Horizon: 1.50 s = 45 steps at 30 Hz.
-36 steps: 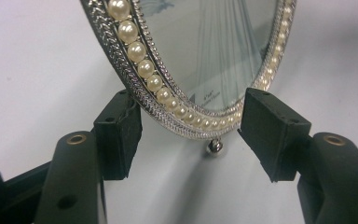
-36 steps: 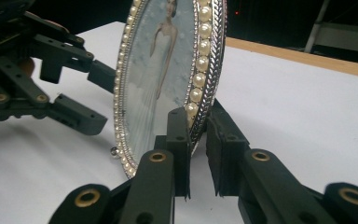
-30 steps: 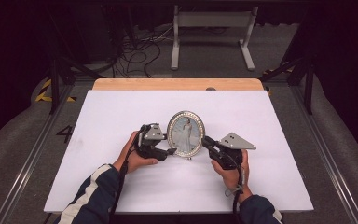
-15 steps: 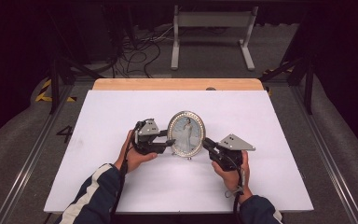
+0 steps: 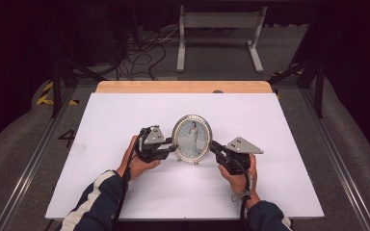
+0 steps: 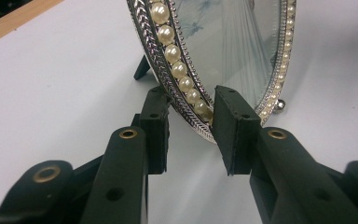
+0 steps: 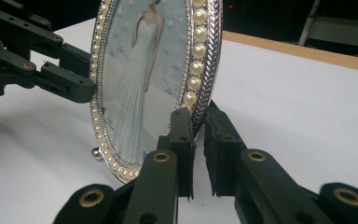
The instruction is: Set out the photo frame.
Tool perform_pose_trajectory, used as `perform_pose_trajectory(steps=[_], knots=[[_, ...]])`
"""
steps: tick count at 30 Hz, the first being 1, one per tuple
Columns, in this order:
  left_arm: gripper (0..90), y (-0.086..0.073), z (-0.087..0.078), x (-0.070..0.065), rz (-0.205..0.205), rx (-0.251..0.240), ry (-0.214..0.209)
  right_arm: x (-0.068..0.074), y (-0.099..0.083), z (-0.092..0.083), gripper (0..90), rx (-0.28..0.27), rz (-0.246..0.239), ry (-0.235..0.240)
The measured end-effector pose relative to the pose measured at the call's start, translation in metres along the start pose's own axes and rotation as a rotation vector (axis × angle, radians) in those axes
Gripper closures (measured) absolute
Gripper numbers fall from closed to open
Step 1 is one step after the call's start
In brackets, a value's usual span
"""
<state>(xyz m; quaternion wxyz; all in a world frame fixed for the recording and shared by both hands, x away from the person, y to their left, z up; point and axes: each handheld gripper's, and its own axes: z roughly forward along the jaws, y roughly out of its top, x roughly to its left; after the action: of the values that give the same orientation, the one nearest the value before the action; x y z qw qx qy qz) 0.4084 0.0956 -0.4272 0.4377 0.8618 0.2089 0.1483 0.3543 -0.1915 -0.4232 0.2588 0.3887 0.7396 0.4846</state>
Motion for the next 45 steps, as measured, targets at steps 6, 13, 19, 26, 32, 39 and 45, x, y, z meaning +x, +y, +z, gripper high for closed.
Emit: perform_pose_trajectory(steps=[6, 13, 19, 26, 32, 39, 45], knots=[[66.5, 0.0002, -0.0017, -0.0058, 0.03, 0.019, 0.023, -0.0029, 0.0013, 0.0028, 82.0, 0.006, 0.013, 0.003], [66.6, -0.0018, -0.0033, -0.0083, 0.026, 0.023, 0.021, -0.0035, 0.0035, 0.0054, 81.6, 0.011, 0.018, 0.005], [66.6, -0.0029, -0.0032, -0.0104, 0.032, 0.033, 0.025, -0.0049, 0.0042, 0.0074, 81.6, 0.004, 0.021, 0.011], [66.1, -0.0036, -0.0026, -0.0104, 0.028, 0.033, 0.03, -0.0032, 0.0048, 0.0071, 81.7, 0.004, 0.005, 0.012], [66.3, -0.0034, -0.0024, -0.0088, 0.03, 0.032, 0.023, -0.0031, 0.0037, 0.0069, 81.8, 0.005, -0.001, 0.007], [66.3, -0.0038, -0.0022, -0.0082, 0.03, 0.031, 0.018, -0.0021, 0.0037, 0.0071, 81.7, 0.006, 0.001, 0.006], [66.0, -0.0037, -0.0023, -0.0082, 0.034, 0.034, 0.02, -0.0018, 0.004, 0.007, 81.6, 0.007, -0.015, 0.003]])
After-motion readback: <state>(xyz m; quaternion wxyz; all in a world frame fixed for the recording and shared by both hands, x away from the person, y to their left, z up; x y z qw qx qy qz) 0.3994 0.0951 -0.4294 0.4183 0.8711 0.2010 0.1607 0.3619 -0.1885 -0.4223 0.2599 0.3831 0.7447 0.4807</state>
